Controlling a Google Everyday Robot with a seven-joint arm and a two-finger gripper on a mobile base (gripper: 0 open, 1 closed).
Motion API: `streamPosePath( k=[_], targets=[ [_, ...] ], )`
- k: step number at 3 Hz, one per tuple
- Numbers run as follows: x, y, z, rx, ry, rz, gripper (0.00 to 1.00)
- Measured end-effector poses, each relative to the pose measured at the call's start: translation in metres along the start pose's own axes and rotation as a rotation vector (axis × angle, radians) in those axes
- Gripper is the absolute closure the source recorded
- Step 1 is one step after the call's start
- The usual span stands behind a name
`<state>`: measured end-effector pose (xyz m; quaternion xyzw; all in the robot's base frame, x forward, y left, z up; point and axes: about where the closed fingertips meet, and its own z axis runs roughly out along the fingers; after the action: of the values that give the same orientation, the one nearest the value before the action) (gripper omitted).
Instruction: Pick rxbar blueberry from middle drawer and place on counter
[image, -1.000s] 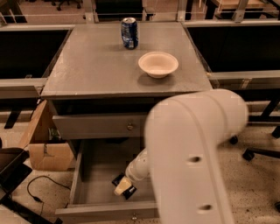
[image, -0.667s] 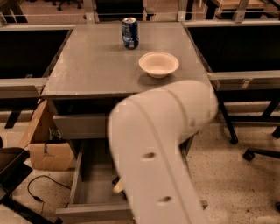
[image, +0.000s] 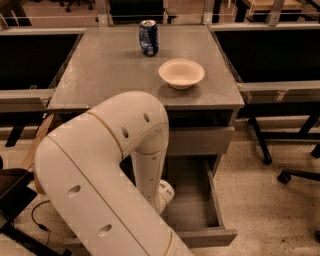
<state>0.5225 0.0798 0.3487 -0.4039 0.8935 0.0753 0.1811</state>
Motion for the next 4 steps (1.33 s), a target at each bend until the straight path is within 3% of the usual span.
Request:
streamPosePath(
  k=[1,3,4],
  targets=[
    [0.013,0.004,0.022,-0.044,0.043,-0.02,0.18],
    [0.007,0.004,0.007,-0.044,0.043,-0.02,0.65],
    [0.003,0.004,-0.003,-0.044,0.042,-0.02,0.96]
  ],
)
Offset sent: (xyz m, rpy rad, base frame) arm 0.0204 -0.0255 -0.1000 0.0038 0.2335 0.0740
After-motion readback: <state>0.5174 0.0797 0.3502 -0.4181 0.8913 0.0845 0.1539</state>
